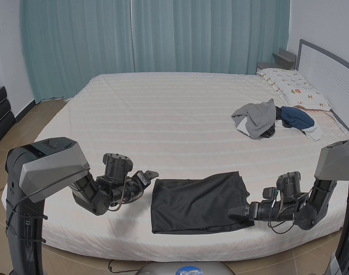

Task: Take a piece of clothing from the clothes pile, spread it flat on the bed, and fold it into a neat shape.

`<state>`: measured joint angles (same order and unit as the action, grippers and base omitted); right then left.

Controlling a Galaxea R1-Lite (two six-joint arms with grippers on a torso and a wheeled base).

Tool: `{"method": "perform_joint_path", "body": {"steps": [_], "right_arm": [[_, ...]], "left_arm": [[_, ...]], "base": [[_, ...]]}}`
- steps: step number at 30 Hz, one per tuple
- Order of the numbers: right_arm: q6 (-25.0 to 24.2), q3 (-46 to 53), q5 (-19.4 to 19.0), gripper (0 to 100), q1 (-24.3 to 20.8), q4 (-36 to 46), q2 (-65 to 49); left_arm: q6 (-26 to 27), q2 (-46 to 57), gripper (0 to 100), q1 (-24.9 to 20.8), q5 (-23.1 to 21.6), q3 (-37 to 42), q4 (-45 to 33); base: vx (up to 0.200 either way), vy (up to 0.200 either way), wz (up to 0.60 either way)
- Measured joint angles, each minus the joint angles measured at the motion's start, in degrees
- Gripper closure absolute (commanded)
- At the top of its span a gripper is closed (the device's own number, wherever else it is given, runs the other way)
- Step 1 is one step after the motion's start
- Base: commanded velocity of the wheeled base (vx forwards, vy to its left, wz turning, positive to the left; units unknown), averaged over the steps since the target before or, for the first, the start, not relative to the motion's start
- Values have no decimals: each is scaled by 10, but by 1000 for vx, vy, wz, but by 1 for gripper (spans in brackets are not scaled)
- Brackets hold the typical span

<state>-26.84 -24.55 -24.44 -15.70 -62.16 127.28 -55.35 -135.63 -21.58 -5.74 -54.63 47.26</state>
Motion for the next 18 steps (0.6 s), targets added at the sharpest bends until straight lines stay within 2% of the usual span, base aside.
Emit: {"method": "perform_joint_path", "body": {"steps": [9, 18], "right_arm": [[31, 19, 0, 100, 30, 6, -7], [63, 49, 0, 100, 37, 8, -32]], "left_arm": [[0, 0, 0, 2, 0, -1, 0], [0, 0, 0, 1, 0, -1, 0]], "base": [[0, 0, 0], [0, 0, 0]]}}
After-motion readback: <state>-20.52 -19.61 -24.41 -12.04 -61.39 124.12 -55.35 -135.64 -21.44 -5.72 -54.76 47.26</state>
